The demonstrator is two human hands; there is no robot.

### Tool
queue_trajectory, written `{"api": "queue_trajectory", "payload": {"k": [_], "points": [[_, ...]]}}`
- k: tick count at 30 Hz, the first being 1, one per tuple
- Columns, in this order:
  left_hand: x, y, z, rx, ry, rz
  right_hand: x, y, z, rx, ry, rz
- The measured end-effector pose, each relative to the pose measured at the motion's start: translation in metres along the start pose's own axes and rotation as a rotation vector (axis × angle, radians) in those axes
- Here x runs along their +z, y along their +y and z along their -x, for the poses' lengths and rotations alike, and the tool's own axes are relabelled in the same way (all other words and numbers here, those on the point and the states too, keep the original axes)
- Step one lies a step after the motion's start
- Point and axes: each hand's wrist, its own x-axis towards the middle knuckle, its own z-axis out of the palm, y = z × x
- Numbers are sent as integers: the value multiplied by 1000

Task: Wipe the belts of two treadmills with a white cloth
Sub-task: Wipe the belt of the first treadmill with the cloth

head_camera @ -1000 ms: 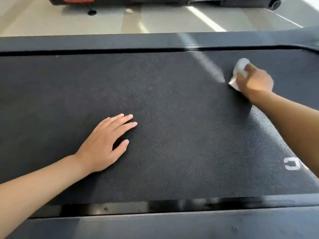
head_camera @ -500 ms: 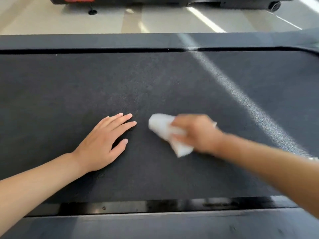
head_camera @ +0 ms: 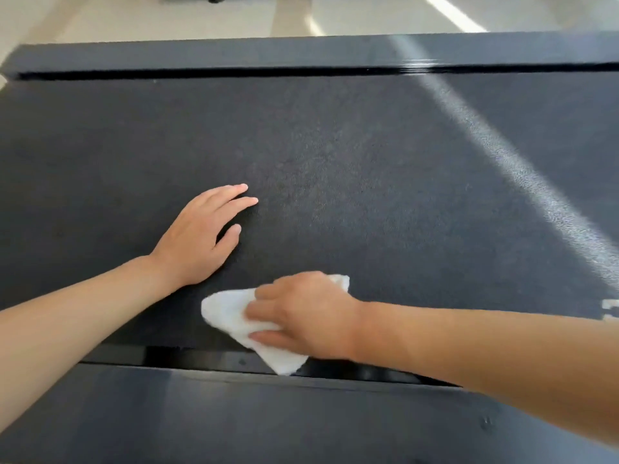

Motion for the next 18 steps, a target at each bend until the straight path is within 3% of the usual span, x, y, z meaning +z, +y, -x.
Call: {"api": "queue_trajectory", "payload": {"k": [2, 7, 13, 16, 18], "points": [[0, 1, 0, 10, 7, -11, 15, -28, -15, -100, -90, -103], [1, -2, 2, 24, 12, -9, 10, -25, -16, -122, -154, -140], [7, 12, 1, 65, -10, -9, -39, 26, 96, -120, -141, -37], [15, 26, -7, 118, -40, -6, -82, 68, 165, -38, -105, 112], [18, 34, -15, 143, -52, -7, -108, 106, 199, 119, -36, 216]]}}
